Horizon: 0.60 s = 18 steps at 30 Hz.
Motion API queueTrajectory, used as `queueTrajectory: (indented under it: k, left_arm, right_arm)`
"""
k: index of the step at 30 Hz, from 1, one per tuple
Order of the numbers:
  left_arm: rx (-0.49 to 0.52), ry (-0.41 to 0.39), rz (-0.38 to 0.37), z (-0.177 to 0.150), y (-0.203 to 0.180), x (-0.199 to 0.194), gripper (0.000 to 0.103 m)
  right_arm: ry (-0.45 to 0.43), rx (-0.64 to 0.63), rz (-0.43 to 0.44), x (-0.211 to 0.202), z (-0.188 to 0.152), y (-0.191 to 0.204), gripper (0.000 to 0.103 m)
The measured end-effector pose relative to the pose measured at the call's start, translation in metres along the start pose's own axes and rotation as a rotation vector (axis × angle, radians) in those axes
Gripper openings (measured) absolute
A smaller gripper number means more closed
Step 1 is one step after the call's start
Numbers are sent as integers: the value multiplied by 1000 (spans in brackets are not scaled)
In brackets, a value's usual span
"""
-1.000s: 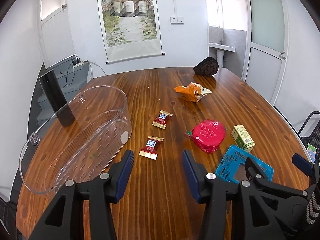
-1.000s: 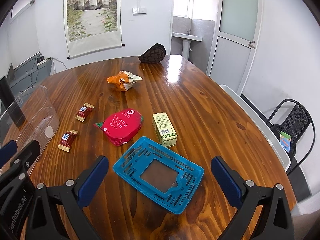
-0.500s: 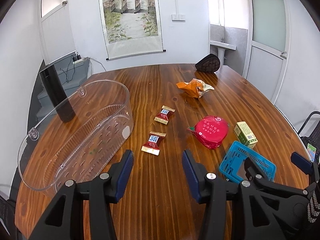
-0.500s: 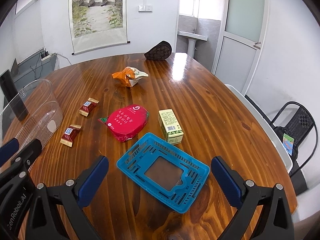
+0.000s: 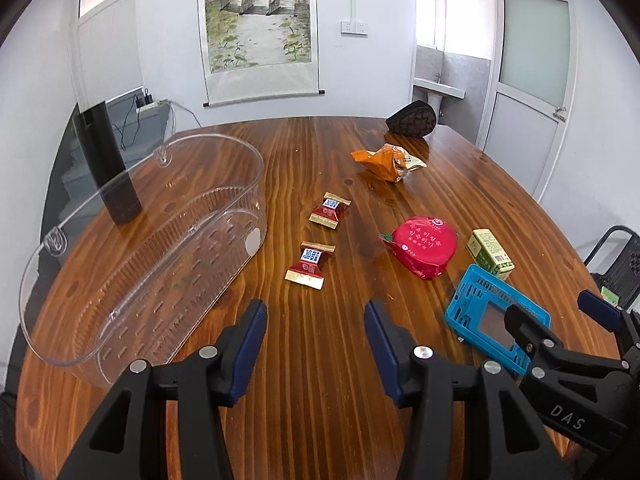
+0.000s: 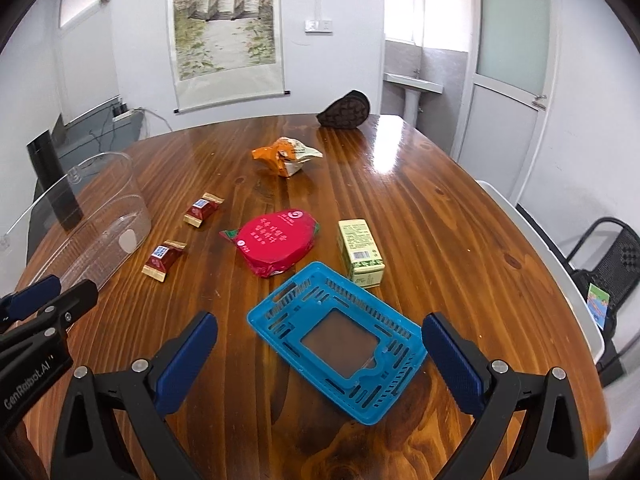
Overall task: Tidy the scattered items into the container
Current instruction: 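Move the right tool toward the blue basket while the left tool hovers nearby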
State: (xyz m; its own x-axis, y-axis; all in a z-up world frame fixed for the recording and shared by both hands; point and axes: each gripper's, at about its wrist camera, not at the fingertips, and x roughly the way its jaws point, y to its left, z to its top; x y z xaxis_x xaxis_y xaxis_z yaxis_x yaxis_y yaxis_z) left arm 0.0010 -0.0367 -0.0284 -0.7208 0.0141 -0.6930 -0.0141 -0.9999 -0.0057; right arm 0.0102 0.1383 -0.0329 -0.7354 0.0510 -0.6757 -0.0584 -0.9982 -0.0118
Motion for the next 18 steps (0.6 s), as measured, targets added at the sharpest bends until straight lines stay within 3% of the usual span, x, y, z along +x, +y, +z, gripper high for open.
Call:
queueTrajectory:
  k: [8,18]
  left_arm:
    - [-52,-24,28,-5,25,-9,52]
    - [-90,-40,74,-18,59,-22,52]
  right_arm:
    - [-40,-68,90,-5,12,16,103]
    - [-28,-135,173,12,35,36,103]
